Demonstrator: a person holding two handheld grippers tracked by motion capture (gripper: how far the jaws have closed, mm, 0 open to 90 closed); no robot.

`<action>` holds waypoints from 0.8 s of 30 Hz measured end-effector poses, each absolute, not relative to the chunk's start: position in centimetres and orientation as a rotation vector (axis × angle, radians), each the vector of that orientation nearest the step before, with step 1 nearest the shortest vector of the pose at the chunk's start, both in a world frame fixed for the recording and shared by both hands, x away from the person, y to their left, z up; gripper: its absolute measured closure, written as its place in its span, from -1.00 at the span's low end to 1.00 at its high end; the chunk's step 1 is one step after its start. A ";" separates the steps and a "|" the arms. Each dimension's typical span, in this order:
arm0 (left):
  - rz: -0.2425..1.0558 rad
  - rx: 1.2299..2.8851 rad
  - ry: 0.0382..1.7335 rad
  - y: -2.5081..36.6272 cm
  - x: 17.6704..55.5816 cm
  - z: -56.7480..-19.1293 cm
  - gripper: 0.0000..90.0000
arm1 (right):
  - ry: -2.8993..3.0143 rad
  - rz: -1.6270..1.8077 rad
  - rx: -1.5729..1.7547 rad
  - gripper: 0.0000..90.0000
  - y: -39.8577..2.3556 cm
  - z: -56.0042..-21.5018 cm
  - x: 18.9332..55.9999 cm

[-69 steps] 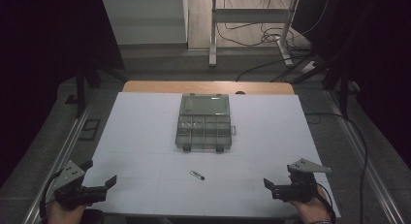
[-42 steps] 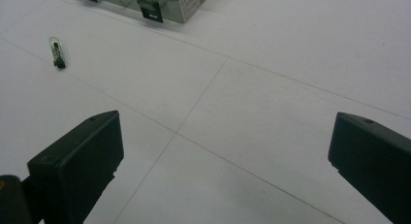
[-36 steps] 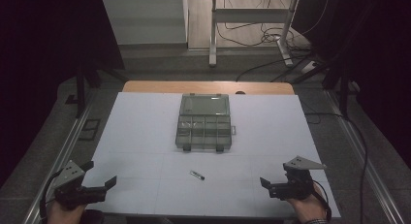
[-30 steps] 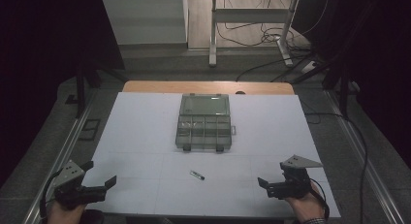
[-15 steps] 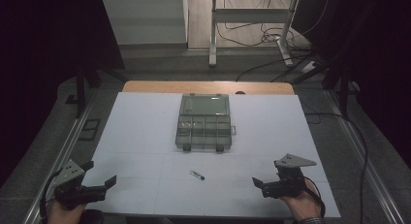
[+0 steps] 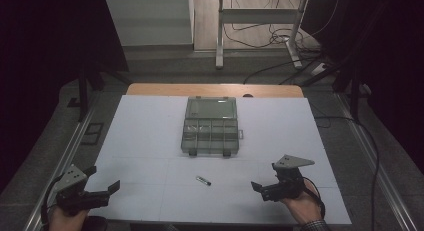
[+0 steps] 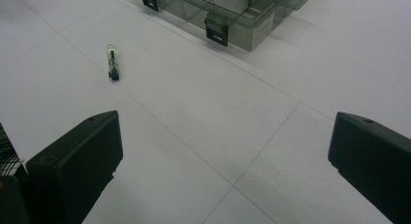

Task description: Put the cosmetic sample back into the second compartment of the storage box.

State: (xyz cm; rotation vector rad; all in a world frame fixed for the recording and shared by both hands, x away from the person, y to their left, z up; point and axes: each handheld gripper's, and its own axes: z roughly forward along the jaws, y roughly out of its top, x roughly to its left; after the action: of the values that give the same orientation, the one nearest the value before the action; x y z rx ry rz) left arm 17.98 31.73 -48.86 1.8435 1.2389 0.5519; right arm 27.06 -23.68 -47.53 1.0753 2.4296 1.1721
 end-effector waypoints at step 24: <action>0.550 1.843 1.245 31.7 18.1 -48.9 -0.95 | 2.520 1.190 1.002 -1.00 -21.3 -47.9 28.5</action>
State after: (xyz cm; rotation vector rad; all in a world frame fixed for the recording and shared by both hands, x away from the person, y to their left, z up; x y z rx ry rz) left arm 18.06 31.73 -48.87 1.8428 1.2450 0.5502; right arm 28.46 -21.32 -47.86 1.0024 2.5195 1.1897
